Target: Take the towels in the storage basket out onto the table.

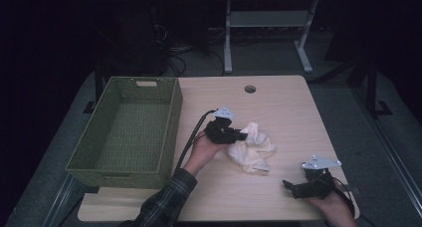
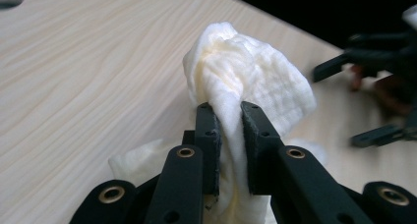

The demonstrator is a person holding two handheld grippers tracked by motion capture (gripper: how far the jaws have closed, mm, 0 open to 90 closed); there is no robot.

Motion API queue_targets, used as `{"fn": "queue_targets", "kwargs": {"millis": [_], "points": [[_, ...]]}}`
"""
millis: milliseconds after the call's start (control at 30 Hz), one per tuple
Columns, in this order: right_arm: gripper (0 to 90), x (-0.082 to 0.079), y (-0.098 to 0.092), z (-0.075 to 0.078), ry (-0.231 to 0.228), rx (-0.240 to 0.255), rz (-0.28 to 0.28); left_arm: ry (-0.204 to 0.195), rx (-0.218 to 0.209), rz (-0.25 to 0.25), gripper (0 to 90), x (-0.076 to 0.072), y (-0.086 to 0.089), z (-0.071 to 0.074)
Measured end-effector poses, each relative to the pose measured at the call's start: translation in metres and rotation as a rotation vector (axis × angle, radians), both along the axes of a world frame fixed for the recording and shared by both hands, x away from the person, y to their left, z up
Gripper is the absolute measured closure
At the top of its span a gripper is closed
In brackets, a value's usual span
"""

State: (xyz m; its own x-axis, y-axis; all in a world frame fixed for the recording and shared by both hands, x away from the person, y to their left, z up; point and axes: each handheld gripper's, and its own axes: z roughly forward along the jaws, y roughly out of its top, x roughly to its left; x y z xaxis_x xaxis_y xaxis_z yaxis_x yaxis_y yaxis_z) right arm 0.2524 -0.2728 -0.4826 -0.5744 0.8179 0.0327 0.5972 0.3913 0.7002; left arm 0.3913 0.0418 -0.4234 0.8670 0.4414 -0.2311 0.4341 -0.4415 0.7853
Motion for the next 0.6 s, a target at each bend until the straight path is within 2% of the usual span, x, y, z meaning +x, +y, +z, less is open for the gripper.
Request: {"fn": "queue_targets", "kwargs": {"millis": [200, 300, 433, 533, 600], "points": [[1.7, 0.000, 0.000, 0.000, 0.000, 0.000, 0.000, 0.007, 0.057, 0.040, 75.1, 0.006, 0.003, -0.018], [1.7, 0.000, 0.000, 0.000, 0.000, 0.000, 0.000, 0.003, 0.073, 0.065, 64.0, 0.007, 0.004, -0.021], [1.7, 0.000, 0.000, 0.000, 0.000, 0.000, 0.000, -0.022, 0.072, 0.083, 47.2, 0.004, 0.009, -0.012], [1.7, 0.000, 0.000, 0.000, 0.000, 0.000, 0.000, -0.031, 0.047, 0.088, 45.0, -0.005, 0.012, -0.002], [1.7, 0.000, 0.000, 0.000, 0.000, 0.000, 0.000, -0.047, 0.044, 0.073, 45.0, -0.013, 0.014, 0.003]]}}
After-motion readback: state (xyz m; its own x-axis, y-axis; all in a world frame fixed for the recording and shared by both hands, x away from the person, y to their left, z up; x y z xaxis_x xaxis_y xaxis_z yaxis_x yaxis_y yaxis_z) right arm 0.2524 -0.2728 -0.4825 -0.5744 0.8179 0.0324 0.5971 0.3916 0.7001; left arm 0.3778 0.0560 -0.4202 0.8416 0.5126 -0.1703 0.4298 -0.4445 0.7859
